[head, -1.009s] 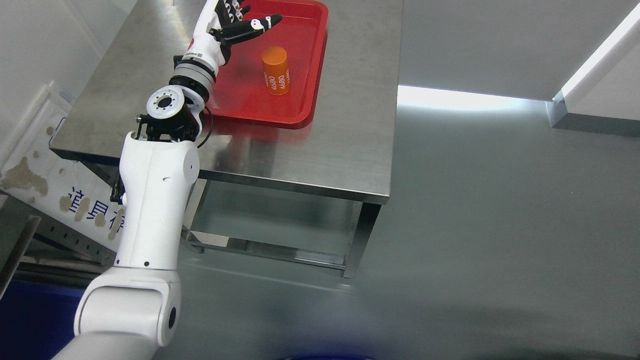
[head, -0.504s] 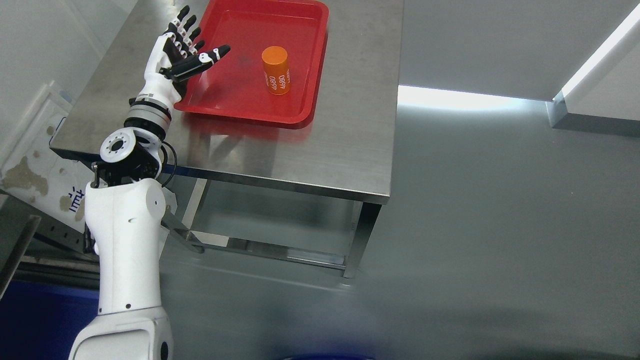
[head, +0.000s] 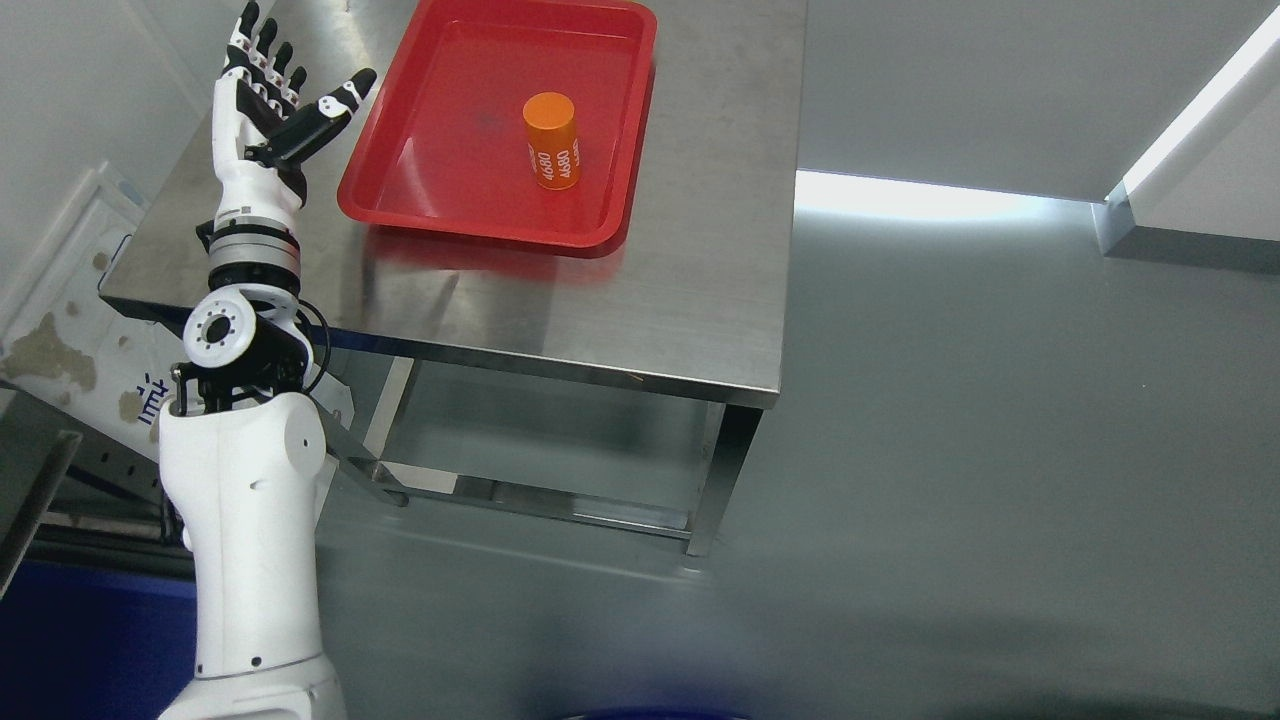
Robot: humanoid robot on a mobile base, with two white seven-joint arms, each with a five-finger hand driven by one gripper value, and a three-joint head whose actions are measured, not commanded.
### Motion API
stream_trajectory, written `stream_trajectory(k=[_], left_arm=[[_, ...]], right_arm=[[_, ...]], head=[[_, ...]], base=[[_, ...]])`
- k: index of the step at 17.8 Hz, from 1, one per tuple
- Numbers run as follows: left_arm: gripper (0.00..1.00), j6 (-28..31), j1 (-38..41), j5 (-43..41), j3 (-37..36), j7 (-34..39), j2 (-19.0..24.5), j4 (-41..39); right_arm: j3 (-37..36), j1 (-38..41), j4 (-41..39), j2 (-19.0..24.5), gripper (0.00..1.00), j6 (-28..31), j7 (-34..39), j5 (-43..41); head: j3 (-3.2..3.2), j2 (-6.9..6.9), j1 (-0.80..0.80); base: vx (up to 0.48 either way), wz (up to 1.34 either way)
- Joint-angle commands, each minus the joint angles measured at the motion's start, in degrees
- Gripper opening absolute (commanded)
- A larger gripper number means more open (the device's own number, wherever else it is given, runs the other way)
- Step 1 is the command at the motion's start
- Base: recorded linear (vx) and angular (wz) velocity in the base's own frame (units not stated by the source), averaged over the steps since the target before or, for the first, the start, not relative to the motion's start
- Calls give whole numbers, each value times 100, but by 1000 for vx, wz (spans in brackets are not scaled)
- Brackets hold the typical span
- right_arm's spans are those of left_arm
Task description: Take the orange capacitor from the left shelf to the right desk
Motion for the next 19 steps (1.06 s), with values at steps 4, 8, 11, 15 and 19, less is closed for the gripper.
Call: stream_trajectory(k=[4,8,11,15,19], left_arm=[[100,-191,991,8,-734,-160,64,-1266],[100,-210,1009,8,-576,-204,64,-1266],[100,-210,1035,8,-575,-204,64,-1266],[100,-210,1035,8,-575,-204,64,-1266],[100,-218,1027,8,-575,-204,64,-1266]], right_arm=[[-97,132,-100,-100,100,5,5,18],[-97,132,-100,-100,100,5,5,18],[-97,132,-100,-100,100,5,-3,18],[-97,132,-100,-100,100,5,5,18],[-105,132,-100,-100,100,5,5,18]], head=[[0,0,0],[0,0,0],[0,0,0],[0,0,0],[0,0,0]], base=[[0,0],[0,0],[0,0],[0,0],[0,0]])
